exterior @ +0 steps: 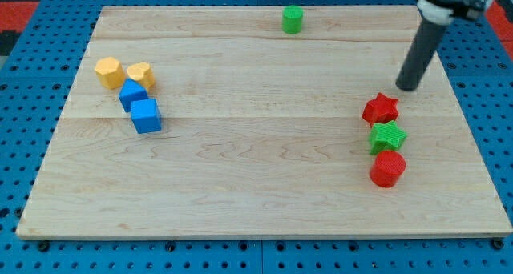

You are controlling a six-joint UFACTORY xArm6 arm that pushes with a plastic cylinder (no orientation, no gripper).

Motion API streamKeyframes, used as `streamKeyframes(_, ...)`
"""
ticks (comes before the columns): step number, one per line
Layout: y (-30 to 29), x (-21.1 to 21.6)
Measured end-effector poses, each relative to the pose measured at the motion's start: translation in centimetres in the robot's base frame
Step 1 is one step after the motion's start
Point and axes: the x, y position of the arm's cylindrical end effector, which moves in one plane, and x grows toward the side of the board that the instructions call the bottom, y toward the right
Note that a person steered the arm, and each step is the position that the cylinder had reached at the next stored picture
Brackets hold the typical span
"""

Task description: Place the green circle above the red star

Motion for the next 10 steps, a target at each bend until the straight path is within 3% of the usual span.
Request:
streamKeyframes(2, -4.0, -14.1)
streamKeyframes(3, -8.6, -16.8)
streamKeyframes(5, -24.7, -15.8)
streamKeyframes(7, -21.3, -11.7)
streamKeyframes(9, -20.3, -13.9)
streamKeyframes(10, -13.1, -9.2)
